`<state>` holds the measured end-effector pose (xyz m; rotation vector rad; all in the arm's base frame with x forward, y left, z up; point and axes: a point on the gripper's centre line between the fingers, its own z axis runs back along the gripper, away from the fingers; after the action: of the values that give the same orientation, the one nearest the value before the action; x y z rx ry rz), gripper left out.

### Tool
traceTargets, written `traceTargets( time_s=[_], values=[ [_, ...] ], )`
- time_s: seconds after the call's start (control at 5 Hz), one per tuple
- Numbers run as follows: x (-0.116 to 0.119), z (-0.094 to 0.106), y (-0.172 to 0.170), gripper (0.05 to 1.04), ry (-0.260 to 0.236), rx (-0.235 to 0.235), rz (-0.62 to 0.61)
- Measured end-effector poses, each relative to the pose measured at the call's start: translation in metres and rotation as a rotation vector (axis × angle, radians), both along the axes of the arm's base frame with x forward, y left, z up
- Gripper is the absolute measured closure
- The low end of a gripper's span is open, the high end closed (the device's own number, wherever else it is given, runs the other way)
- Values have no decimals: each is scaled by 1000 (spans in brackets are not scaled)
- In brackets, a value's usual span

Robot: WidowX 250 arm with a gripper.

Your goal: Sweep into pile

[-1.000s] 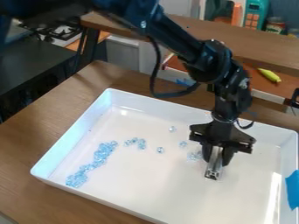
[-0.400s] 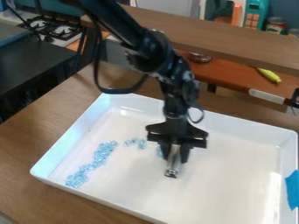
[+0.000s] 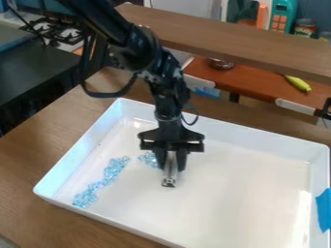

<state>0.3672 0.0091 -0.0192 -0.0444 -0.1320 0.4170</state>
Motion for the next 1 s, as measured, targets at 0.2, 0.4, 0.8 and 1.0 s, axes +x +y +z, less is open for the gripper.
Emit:
traceTargets(
  time_s=[0.2, 0.4, 0.8, 1.0],
  values=[
    [1, 0, 6, 701, -14, 4, 48],
    [-2, -2, 12, 701, -6, -4, 135],
    [-39, -3, 34, 701, 24, 50, 302],
    [-61, -2, 46, 702, 26, 78, 305]
  ],
)
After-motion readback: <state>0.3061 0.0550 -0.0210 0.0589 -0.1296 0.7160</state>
